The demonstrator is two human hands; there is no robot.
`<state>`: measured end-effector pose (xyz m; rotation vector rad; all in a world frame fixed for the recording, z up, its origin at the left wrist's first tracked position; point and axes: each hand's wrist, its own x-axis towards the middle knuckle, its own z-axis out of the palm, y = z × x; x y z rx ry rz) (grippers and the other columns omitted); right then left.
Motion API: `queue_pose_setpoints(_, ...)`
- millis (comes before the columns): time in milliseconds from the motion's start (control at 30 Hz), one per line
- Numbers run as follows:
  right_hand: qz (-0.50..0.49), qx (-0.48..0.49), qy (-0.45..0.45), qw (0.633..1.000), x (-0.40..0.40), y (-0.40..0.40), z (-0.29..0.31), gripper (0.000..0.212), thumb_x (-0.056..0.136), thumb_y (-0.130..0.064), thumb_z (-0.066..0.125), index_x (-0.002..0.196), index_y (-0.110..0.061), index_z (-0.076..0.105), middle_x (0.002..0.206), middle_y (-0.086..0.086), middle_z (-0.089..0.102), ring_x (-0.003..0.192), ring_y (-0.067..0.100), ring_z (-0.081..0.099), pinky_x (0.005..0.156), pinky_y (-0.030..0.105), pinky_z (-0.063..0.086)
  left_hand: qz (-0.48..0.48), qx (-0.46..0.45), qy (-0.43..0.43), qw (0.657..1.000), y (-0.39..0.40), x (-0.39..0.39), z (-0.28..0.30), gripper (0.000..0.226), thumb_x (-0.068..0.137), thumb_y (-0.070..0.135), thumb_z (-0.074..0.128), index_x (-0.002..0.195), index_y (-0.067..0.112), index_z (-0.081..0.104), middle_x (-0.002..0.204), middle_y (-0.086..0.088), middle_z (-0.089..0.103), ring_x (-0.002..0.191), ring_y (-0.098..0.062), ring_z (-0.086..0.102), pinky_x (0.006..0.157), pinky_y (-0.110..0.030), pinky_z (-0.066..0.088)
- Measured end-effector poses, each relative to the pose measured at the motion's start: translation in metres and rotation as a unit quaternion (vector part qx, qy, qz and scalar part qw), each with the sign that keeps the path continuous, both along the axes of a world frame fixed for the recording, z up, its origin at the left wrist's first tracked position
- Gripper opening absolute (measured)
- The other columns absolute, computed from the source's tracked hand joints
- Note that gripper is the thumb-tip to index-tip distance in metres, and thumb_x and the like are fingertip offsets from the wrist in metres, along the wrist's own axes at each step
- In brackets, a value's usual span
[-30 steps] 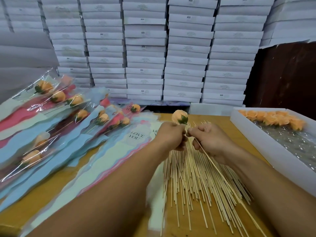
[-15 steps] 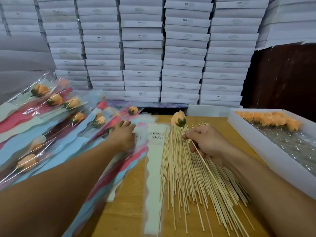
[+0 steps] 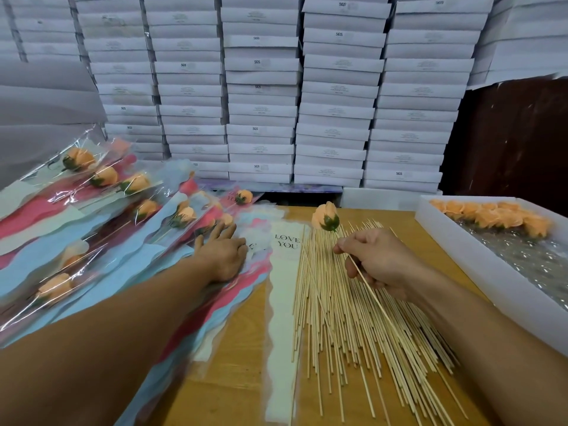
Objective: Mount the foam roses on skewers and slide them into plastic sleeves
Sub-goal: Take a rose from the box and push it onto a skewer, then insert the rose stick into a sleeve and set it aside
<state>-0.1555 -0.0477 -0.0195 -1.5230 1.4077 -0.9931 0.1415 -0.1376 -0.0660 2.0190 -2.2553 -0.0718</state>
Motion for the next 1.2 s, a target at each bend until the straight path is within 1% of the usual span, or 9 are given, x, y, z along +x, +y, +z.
queue_pose_setpoints(500,0.044,0.058,-0.059,0.996,0.006,0.002,0.001,0.023,0.106,-0.02,0.046,0.102,-0.006,0.064,0.072,0.011,0.074,0.053,0.016,0.061,0.041,0.024,0.041,-0.023,-0.104,0.058,0.993,0.054,-0.01,0.052,0.042,0.108,0.023,0.026,0.118,0.003,0.061,0.15,-0.028,0.04,0.15,-0.03,0.019,0.116,-0.03,0.012)
queue_pose_setpoints(600,0.06,0.104,-0.177,0.977,0.008,0.002,0.003,0.021,0.107,-0.021,0.047,0.108,-0.004,0.06,0.096,0.022,0.076,0.081,0.031,0.075,0.058,0.033,0.06,-0.056,-0.123,0.066,0.989,0.085,-0.042,0.055,0.035,0.108,0.027,0.027,0.108,0.004,0.055,0.155,-0.028,0.031,0.15,-0.034,0.015,0.117,-0.04,0.02)
queue_pose_setpoints(733,0.056,0.132,-0.29,0.946,0.006,0.0,0.005,0.021,0.104,-0.023,0.053,0.106,-0.004,0.062,0.107,0.028,0.073,0.095,0.043,0.074,0.072,0.041,0.063,-0.061,-0.114,0.056,0.99,0.122,-0.083,0.047,0.039,0.108,0.029,0.029,0.14,0.011,0.043,0.166,-0.018,0.0,0.153,-0.037,0.0,0.121,-0.047,0.016)
queue_pose_setpoints(867,0.023,0.099,-0.303,0.948,0.008,0.0,0.003,0.022,0.104,-0.019,0.054,0.098,-0.002,0.066,0.083,0.015,0.077,0.071,0.026,0.076,0.056,0.032,0.06,-0.14,-0.228,0.006,0.964,0.164,-0.116,0.046,0.033,0.092,0.035,0.061,0.112,0.01,0.07,0.134,-0.024,0.059,0.137,-0.039,0.046,0.105,-0.041,0.047)
queue_pose_setpoints(900,0.011,0.085,-0.286,0.954,0.007,-0.001,0.003,0.023,0.103,-0.019,0.055,0.096,-0.002,0.068,0.076,0.01,0.077,0.064,0.021,0.075,0.051,0.029,0.057,-0.153,-0.195,0.017,0.969,0.171,-0.119,0.048,0.049,0.094,0.049,0.051,0.119,0.01,0.067,0.14,-0.023,0.055,0.142,-0.038,0.04,0.111,-0.041,0.043)
queue_pose_setpoints(967,-0.002,0.063,-0.261,0.963,0.003,-0.002,0.004,0.023,0.102,-0.019,0.057,0.093,-0.004,0.071,0.072,0.006,0.075,0.058,0.017,0.071,0.045,0.027,0.053,-0.111,-0.073,0.155,0.979,0.171,-0.122,0.051,0.102,0.08,0.083,0.013,0.156,0.015,0.024,0.167,-0.013,0.006,0.154,-0.028,0.0,0.123,-0.04,0.011)
queue_pose_setpoints(1033,0.008,0.057,-0.257,0.965,-0.001,-0.003,0.007,0.023,0.102,-0.019,0.058,0.09,-0.005,0.072,0.072,0.007,0.073,0.058,0.017,0.07,0.048,0.029,0.054,-0.037,0.023,0.292,0.955,0.158,-0.116,0.061,0.125,0.06,0.093,0.011,0.159,0.019,-0.005,0.167,-0.001,-0.013,0.154,-0.02,-0.006,0.119,-0.033,0.002)
queue_pose_setpoints(1133,0.059,0.052,-0.258,0.963,-0.003,-0.004,0.007,0.029,0.1,-0.019,0.059,0.078,-0.011,0.078,0.082,0.01,0.075,0.072,0.022,0.074,0.071,0.042,0.062,0.069,0.058,0.502,0.86,0.123,-0.105,0.076,0.108,0.081,0.081,0.046,0.159,0.017,0.008,0.164,-0.004,0.021,0.143,-0.03,0.036,0.117,-0.045,0.033)
queue_pose_setpoints(1200,0.095,0.049,-0.25,0.962,-0.002,-0.002,0.007,0.035,0.099,-0.019,0.059,0.07,-0.016,0.08,0.082,0.009,0.076,0.072,0.021,0.074,0.071,0.041,0.063,0.108,0.104,0.628,0.764,0.101,-0.101,0.077,0.09,0.083,0.056,0.072,0.15,0.01,0.033,0.136,-0.011,0.049,0.105,-0.029,0.06,0.082,-0.041,0.06)
